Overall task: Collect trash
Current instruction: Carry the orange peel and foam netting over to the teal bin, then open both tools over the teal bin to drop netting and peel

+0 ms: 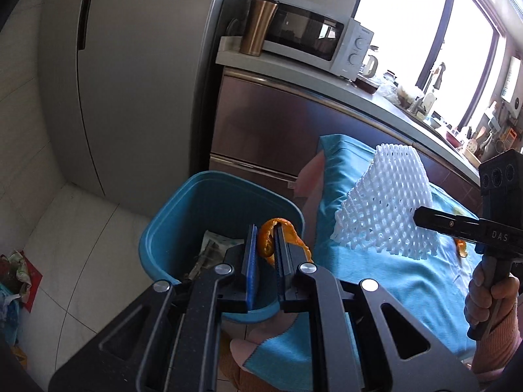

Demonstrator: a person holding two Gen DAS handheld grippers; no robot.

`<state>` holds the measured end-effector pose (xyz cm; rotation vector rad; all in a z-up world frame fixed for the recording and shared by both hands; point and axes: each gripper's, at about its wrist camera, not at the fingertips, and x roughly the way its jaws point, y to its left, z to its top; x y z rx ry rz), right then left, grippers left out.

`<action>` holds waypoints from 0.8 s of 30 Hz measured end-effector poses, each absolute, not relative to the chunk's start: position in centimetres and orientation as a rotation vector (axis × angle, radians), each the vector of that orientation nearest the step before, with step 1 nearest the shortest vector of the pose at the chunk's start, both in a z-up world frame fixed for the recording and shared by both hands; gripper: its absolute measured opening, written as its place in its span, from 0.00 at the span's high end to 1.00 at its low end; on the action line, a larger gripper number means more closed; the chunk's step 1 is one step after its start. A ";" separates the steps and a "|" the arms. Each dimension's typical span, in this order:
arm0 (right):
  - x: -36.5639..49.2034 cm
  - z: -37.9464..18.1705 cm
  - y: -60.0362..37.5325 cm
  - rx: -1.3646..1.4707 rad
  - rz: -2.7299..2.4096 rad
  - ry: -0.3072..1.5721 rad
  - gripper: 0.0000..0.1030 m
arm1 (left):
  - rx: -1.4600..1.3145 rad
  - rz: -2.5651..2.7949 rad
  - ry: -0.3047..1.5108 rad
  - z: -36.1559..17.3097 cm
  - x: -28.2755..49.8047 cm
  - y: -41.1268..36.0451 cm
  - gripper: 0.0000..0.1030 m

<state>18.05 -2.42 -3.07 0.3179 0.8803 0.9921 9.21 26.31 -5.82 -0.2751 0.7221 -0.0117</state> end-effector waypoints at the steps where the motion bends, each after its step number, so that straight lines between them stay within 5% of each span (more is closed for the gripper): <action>1: 18.2 -3.2 -1.7 0.307 0.995 0.891 0.91 | -0.277 -0.002 0.729 -6.2 9.4 26.7 0.90; 24: 20.1 -8.2 8.4 0.137 0.959 1.096 0.90 | -0.249 0.166 0.871 -12.6 13.9 30.0 0.89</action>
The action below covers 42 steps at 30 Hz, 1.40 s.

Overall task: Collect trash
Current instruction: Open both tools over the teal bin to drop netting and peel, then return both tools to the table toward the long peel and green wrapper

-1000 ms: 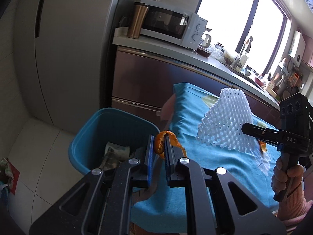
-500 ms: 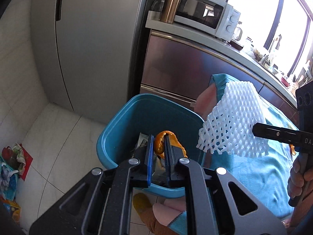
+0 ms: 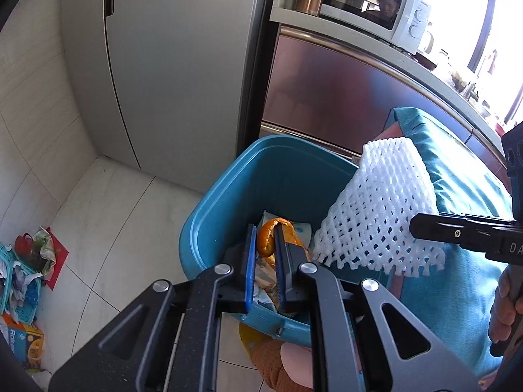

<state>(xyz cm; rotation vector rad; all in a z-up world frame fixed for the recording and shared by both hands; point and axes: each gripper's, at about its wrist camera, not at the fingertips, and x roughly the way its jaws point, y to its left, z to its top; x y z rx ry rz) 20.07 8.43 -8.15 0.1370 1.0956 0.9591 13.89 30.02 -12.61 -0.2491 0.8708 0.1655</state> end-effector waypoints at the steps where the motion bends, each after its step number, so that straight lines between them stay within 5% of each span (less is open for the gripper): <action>1: 20.1 -8.2 8.6 0.131 0.961 1.100 0.90 | -0.249 0.167 0.874 -12.8 14.0 30.0 0.89; 18: 20.2 -8.3 11.6 0.067 0.949 1.106 0.87 | -0.251 0.172 0.870 -13.2 14.5 29.9 0.84; 25: 20.0 -7.8 11.5 0.075 0.942 1.079 0.72 | -0.258 0.159 0.856 -12.8 14.0 29.6 0.82; 31: 20.2 -7.7 10.4 0.100 0.942 1.069 0.71 | -0.257 0.141 0.843 -12.2 13.6 29.1 0.81; 42: 18.0 -4.7 3.7 0.170 0.947 0.936 0.66 | -0.235 -0.060 0.764 -9.6 12.4 24.4 0.64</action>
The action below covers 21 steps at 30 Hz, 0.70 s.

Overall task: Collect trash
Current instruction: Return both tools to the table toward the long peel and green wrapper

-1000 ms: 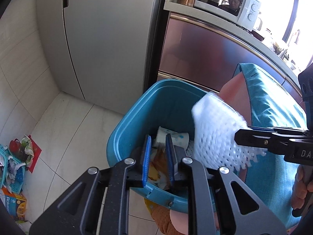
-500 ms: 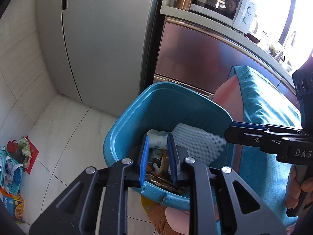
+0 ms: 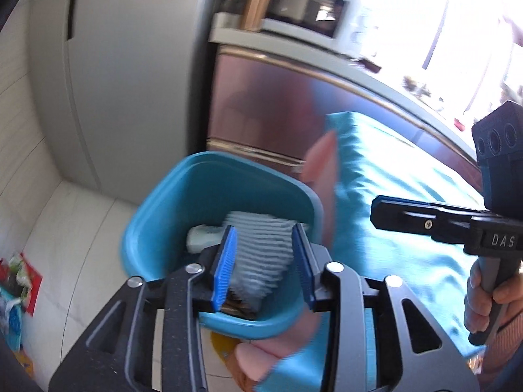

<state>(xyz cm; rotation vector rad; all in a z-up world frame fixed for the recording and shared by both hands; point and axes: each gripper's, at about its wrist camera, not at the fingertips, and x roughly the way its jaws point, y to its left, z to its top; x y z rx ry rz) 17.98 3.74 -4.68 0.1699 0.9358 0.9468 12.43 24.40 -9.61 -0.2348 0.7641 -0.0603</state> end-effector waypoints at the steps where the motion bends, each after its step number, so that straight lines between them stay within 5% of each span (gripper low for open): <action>1: 17.7 -4.3 2.7 0.176 0.938 0.919 0.66 | -0.225 -0.089 0.752 -9.2 12.3 23.5 0.61; 21: 9.4 -5.1 -26.9 0.392 0.305 0.714 0.66 | -0.040 -0.609 0.772 -7.8 12.9 -0.9 0.56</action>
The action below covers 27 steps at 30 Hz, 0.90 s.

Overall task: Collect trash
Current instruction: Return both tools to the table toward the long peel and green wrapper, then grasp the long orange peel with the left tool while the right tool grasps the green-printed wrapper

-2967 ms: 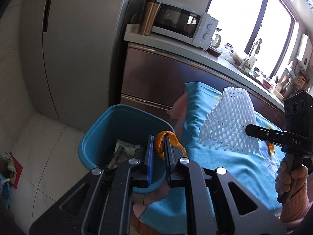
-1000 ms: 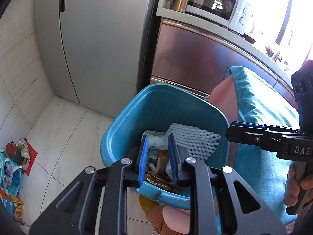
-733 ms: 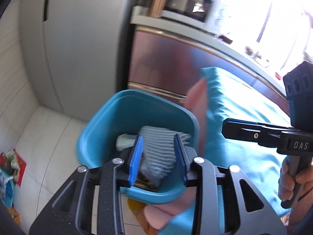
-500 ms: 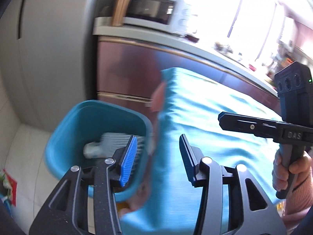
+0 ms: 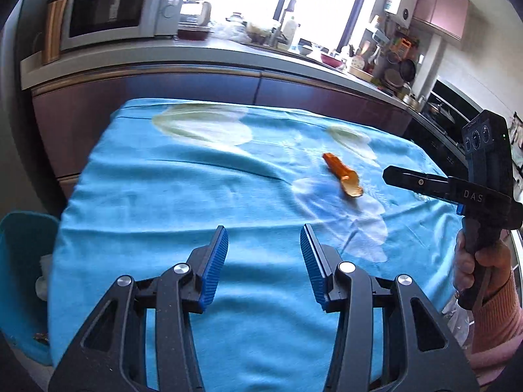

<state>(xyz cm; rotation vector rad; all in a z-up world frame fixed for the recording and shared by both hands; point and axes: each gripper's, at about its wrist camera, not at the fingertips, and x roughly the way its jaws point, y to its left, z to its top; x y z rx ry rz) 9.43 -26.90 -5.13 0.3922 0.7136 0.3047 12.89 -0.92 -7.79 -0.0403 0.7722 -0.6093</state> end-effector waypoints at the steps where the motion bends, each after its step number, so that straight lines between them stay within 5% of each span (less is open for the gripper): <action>1: 8.9 -5.5 -28.4 0.400 0.265 0.708 0.66 | -0.028 -0.631 0.779 -7.9 13.2 -2.3 0.56; 15: 2.7 -9.4 -42.8 0.545 -0.147 0.666 0.65 | 0.095 -0.732 0.840 -8.6 16.0 -14.8 0.51; 27: 2.9 -12.2 -45.4 0.610 -0.181 0.703 0.58 | 0.154 -0.700 0.894 -10.1 17.7 -18.6 0.48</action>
